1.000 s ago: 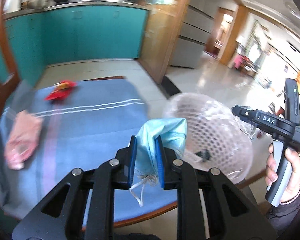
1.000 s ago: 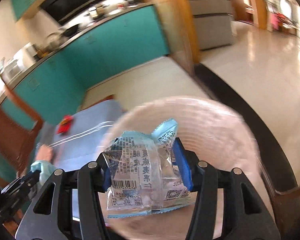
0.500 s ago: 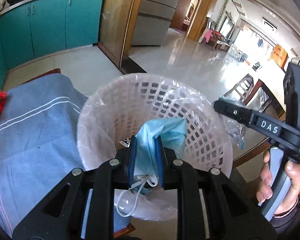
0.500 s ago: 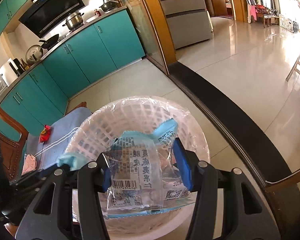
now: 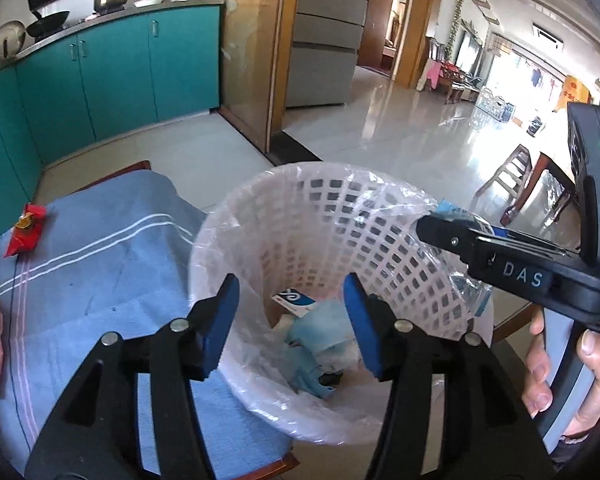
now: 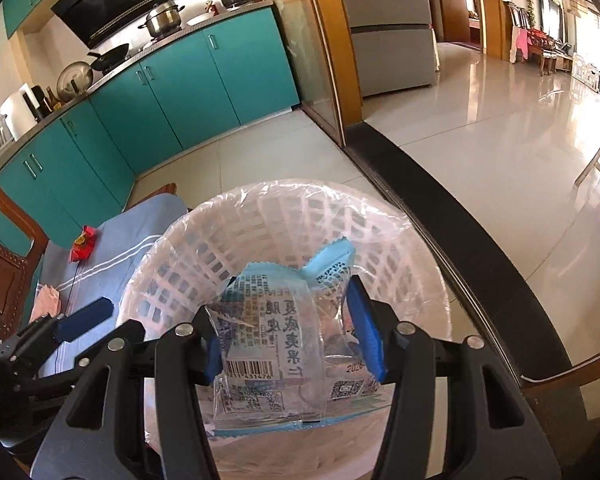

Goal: Collect trash
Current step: 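Carry the face mask and plastic bag over the basket and release both, then grasp the red candy wrapper with the right tool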

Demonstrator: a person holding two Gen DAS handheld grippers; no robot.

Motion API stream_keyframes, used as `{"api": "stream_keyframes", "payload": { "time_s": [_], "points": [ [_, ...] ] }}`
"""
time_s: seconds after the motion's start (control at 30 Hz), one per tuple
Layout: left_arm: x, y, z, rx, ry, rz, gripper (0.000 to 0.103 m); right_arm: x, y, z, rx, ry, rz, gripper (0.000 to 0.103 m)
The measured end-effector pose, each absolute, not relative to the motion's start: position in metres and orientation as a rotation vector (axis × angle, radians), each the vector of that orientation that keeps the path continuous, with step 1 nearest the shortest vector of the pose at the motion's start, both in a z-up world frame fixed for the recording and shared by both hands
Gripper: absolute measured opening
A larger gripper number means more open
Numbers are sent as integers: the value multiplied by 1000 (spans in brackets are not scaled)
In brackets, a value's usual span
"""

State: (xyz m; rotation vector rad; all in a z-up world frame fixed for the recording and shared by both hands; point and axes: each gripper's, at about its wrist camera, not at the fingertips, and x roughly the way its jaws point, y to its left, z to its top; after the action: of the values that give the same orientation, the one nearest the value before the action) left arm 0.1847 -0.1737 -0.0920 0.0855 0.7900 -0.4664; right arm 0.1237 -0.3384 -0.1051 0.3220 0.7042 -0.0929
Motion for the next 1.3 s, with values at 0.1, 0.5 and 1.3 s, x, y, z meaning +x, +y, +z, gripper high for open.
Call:
{"api": "stream_keyframes", "payload": {
  "time_s": [0.1, 0.5, 1.3],
  "points": [
    [183, -157, -91, 66, 788, -417, 58, 125, -338, -107, 318, 713, -95, 59],
    [176, -33, -90, -23, 764, -70, 70, 142, -301, -116, 193, 766, -119, 81],
    [113, 92, -110, -22, 803, 168, 87, 230, -128, -102, 116, 837, 234, 82]
  ]
}}
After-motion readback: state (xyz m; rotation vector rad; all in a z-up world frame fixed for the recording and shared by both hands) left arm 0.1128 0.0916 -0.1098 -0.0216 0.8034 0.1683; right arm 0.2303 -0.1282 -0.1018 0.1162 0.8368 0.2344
